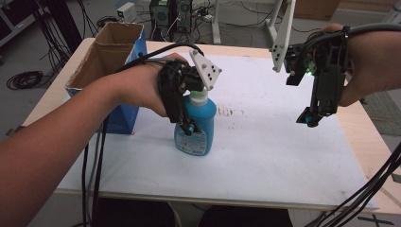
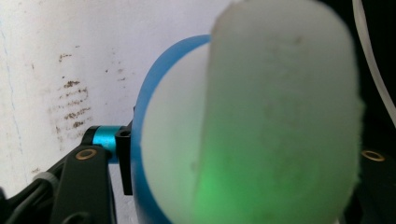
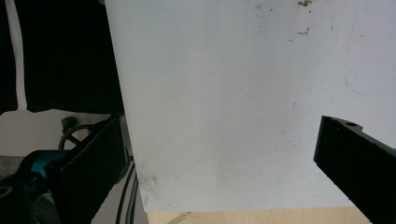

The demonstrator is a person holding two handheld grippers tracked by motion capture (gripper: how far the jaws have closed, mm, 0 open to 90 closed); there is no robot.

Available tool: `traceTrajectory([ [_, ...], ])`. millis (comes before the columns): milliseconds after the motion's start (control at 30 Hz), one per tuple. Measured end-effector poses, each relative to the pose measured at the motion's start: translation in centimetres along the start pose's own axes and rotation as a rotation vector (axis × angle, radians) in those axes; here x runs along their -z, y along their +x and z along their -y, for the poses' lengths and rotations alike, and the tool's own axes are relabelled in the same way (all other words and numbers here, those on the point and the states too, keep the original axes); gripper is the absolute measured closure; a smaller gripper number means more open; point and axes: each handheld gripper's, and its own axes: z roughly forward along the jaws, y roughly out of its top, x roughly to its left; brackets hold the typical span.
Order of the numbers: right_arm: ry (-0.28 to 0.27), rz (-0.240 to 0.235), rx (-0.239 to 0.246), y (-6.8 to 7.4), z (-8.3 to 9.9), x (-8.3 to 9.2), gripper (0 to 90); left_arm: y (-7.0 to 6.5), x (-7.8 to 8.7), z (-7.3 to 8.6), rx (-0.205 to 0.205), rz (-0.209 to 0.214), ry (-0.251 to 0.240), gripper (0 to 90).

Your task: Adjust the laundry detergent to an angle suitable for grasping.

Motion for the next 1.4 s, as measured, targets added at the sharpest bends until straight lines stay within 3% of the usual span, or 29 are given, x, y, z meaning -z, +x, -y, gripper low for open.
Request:
traceTrajectory([
  [100,0.001,-0.001,-0.005,0.0,-0.1,0.0,1.4,0.1,0.4,0.1,0.027,-0.002,-0.002,30.8],
  [667,-0.003,-0.003,0.004,-0.2,-0.1,0.0,1.4,-0.4,3.2,-0.3,0.074,-0.014,0.038,22.6],
  [867,-0.004,-0.004,0.004,-0.3,-0.1,-0.2,1.4,-0.4,4.3,-0.2,0.108,-0.022,0.025,20.9],
  [1000,-0.005,-0.004,0.007,-0.3,-0.1,-0.2,1.4,-0.3,4.9,-0.4,0.114,-0.028,0.042,19.1],
  [1233,-0.004,-0.006,0.005,-0.3,-0.2,-0.2,1.4,-0.2,5.9,-1.3,0.123,-0.025,0.113,15.0],
  [1400,-0.006,-0.004,0.008,-0.3,-0.1,-0.1,1.4,0.1,6.8,-1.5,0.148,-0.053,0.154,9.2],
])
